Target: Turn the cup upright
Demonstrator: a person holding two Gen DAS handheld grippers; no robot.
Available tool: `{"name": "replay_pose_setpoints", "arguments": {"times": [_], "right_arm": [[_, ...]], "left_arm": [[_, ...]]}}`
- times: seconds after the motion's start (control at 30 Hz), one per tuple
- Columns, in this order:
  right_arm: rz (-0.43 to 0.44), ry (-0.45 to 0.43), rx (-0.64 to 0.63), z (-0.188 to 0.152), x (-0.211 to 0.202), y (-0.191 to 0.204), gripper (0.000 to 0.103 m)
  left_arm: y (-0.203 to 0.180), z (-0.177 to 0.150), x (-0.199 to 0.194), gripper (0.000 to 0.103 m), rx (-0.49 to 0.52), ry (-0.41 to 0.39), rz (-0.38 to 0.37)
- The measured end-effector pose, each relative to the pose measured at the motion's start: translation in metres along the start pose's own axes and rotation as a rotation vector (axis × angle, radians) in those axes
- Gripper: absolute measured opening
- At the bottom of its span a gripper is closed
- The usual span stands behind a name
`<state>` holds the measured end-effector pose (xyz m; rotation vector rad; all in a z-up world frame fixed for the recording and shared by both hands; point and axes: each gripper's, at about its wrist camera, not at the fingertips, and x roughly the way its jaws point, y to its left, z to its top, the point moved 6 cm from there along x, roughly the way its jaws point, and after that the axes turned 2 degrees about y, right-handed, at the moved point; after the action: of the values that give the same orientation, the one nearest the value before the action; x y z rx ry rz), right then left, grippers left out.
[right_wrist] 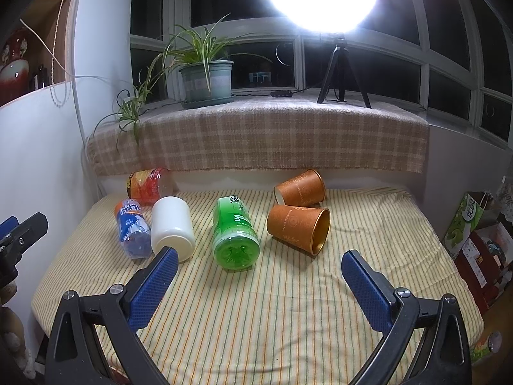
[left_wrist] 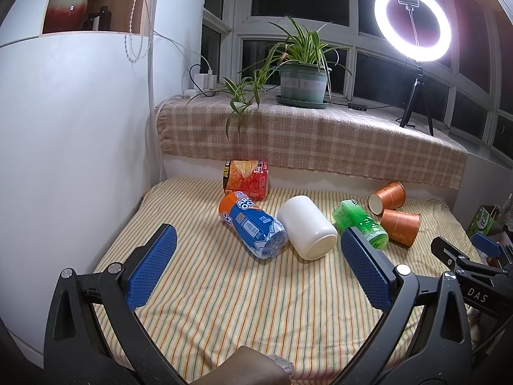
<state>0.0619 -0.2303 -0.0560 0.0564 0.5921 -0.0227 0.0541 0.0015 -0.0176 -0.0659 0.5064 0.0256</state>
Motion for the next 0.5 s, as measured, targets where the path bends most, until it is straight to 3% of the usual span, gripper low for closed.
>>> {"name": "replay_pose_setpoints", "arguments": {"times": [0.5], "right_arm": [[0.071, 0.035, -0.061, 0.009, 0.019, 0.029, 0.103]], "left_arm": [[0.028, -0.018, 0.012, 0.103, -0.039, 0.027, 0.051]]}}
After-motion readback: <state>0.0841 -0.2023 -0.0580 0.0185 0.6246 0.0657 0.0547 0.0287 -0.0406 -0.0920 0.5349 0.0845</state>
